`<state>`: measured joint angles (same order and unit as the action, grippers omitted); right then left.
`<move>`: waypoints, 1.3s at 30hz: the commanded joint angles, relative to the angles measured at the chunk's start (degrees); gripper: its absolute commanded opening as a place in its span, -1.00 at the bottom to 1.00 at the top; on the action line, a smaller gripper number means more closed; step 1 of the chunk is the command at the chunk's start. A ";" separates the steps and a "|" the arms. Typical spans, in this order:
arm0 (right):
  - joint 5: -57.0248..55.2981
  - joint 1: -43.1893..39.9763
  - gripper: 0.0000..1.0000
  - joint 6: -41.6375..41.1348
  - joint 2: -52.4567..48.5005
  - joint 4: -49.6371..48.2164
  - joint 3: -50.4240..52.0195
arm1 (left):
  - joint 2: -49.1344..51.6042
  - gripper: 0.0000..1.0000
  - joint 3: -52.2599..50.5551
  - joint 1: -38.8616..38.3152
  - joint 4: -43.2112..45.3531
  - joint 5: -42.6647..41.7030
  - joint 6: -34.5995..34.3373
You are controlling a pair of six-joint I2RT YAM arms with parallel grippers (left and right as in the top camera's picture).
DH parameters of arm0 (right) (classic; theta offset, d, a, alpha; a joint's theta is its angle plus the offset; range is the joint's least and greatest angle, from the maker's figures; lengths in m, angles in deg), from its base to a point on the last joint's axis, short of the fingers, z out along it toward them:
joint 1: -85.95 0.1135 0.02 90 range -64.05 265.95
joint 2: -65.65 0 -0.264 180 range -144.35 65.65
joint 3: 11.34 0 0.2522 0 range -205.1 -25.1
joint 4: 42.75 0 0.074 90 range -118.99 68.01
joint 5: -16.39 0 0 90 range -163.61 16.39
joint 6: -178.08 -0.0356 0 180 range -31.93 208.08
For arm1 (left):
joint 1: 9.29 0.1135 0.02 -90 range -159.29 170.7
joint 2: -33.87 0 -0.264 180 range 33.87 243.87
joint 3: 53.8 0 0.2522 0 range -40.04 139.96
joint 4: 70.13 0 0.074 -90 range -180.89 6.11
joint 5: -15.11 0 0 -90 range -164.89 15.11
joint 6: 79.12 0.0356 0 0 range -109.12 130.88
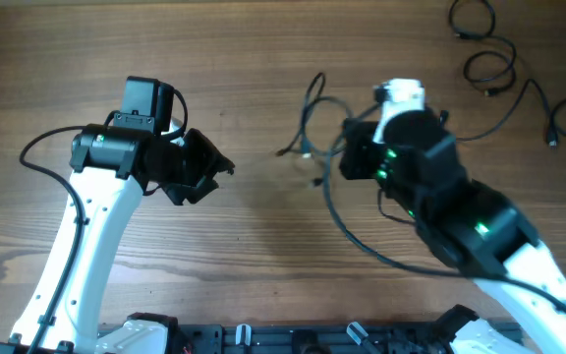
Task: Untangle cables
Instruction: 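Carry the cable with the right gripper to the right side of the table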
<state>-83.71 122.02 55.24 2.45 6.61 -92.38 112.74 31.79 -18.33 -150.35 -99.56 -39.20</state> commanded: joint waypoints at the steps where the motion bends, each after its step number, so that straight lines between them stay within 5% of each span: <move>1: -11.02 -0.15 -0.91 1.18 5.66 0.74 -2.03 | -0.13 -0.06 0.44 -0.28 0.00 1.01 0.35; 11: -25.05 -0.15 -0.91 -0.74 18.60 1.18 -2.03 | -0.11 -0.05 0.44 -0.28 0.00 1.01 0.35; 19: -43.50 -1.46 -0.91 -0.09 19.56 5.22 -2.05 | -0.11 -0.05 0.44 -0.28 0.00 1.01 0.37; 28: -21.46 -24.70 -0.91 4.15 11.91 8.79 -2.14 | -0.13 -0.04 0.44 -0.28 -0.04 1.01 0.37; 39: -20.09 -55.28 -0.91 9.29 6.34 4.11 -2.14 | -0.11 0.00 0.44 -0.28 0.37 1.03 0.37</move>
<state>-102.56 69.24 62.40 10.08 11.24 -93.65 112.74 31.79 -18.33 -150.28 -99.54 -39.18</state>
